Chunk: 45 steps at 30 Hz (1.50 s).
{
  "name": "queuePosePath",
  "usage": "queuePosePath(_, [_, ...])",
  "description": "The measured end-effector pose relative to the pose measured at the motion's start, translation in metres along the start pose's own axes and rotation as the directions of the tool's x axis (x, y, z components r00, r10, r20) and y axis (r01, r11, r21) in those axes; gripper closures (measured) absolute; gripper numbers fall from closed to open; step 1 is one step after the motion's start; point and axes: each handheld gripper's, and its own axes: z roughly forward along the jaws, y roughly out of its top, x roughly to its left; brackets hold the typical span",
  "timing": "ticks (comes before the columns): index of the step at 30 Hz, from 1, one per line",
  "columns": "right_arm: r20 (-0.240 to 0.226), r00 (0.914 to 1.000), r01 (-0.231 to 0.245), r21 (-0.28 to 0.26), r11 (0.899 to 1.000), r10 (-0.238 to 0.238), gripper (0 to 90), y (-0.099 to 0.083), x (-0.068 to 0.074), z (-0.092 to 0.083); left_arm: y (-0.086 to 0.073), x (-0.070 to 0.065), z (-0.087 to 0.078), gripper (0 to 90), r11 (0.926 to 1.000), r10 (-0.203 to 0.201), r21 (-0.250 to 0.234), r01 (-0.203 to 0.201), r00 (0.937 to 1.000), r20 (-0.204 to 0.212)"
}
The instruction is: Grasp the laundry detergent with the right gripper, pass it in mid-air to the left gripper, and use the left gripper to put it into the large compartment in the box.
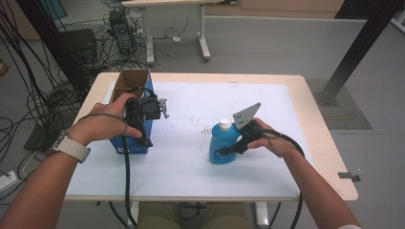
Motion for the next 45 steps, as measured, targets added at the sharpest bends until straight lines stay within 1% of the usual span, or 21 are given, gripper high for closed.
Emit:
queuePosePath(4, [0.004,1.0000,-0.003,-0.002,1.000,0.003,43.1,0.000,0.001,0.000,0.001,0.000,-0.001,12.8,1.0000,-0.002,-0.001,0.002,1.0000,0.006])
queuePosePath(6, [0.007,0.9999,-0.007,-0.005,1.000,0.007,43.1,0.000,0.001,0.000,0.001,-0.001,-0.001,12.8,0.9998,-0.019,-0.006,0.019,0.9997,0.013])
queuePosePath(8, [0.011,0.9999,-0.009,-0.006,1.000,0.009,43.1,0.000,0.001,0.000,0.002,0.000,-0.002,12.8,0.9997,-0.025,0.005,0.025,0.9996,0.014])
queuePosePath(9, [0.012,0.9999,-0.008,-0.006,1.000,0.008,43.1,0.000,0.001,0.000,0.002,0.000,-0.002,12.8,0.9995,-0.031,0.003,0.031,0.9994,0.011])
queuePosePath(10, [0.015,0.9999,-0.009,-0.005,1.000,0.009,43.2,0.000,0.001,0.000,0.003,0.000,-0.003,12.8,0.9994,-0.032,0.010,0.032,0.9994,0.013])
queuePosePath(15, [0.023,0.9996,-0.017,-0.009,1.000,0.017,43.2,0.000,0.002,0.000,0.006,0.001,-0.005,13.0,0.9995,-0.030,-0.006,0.031,0.9994,0.018])
queuePosePath(17, [0.028,0.9995,-0.014,-0.009,1.000,0.014,43.2,0.000,0.003,0.000,0.008,0.002,-0.006,13.1,0.9992,-0.040,-0.002,0.040,0.9987,0.032])
queuePosePath(20, [0.036,0.9993,-0.011,-0.001,1.000,0.011,43.2,0.000,0.005,0.000,0.009,0.002,-0.007,13.4,0.9996,-0.028,0.009,0.027,0.9992,0.029])
queuePosePath(22, [0.040,0.9992,-0.008,0.005,1.000,0.008,43.3,0.001,0.005,0.000,0.009,0.003,-0.007,13.4,0.9996,-0.029,0.001,0.029,0.9994,0.019])
queuePosePath(25, [0.042,0.9990,-0.015,0.021,1.000,0.014,43.4,0.004,0.006,0.000,0.009,0.003,-0.008,13.4,0.9995,-0.031,-0.004,0.031,0.9994,0.018])
queuePosePath(27, [0.047,0.9988,-0.017,0.022,1.000,0.016,43.5,0.006,0.008,-0.001,0.009,0.003,-0.010,13.4,0.9996,-0.028,-0.005,0.028,0.9994,0.020])
queuePosePath(28, [0.046,0.9987,-0.023,0.020,1.000,0.022,43.5,0.007,0.008,-0.003,0.009,0.003,-0.011,13.4,0.9994,-0.033,-0.010,0.033,0.9992,0.024])
queuePosePath(31, [0.053,0.9975,-0.047,-0.004,0.999,0.047,43.5,0.011,0.010,-0.007,0.009,0.004,-0.013,13.4,0.9993,-0.032,-0.015,0.033,0.9991,0.027])
queuePosePath(35, [0.059,0.9966,-0.057,-0.008,0.998,0.058,43.5,0.018,0.016,-0.011,0.011,0.005,-0.016,13.4,0.9996,-0.020,-0.018,0.020,0.9993,0.031])
queuePosePath(37, [0.069,0.9961,-0.055,-0.002,0.998,0.055,43.5,0.023,0.019,-0.013,0.013,0.006,-0.019,13.4,0.9998,-0.012,-0.018,0.012,0.9993,0.035])
queuePosePath(41, [0.082,0.9941,-0.071,0.000,0.997,0.071,43.4,0.029,0.024,-0.015,0.017,0.008,-0.025,13.4,0.9996,0.007,-0.028,-0.006,0.9995,0.030])
queuePosePath(42, [0.089,0.9934,-0.073,0.006,0.997,0.072,43.4,0.031,0.025,-0.015,0.017,0.008,-0.026,13.4,0.9994,0.007,-0.033,-0.006,0.9995,0.031])
queuePosePath(45, [0.105,0.9911,-0.084,0.011,0.996,0.082,43.5,0.036,0.029,-0.016,0.020,0.011,-0.029,13.4,0.9992,0.026,-0.031,-0.025,0.9988,0.041])
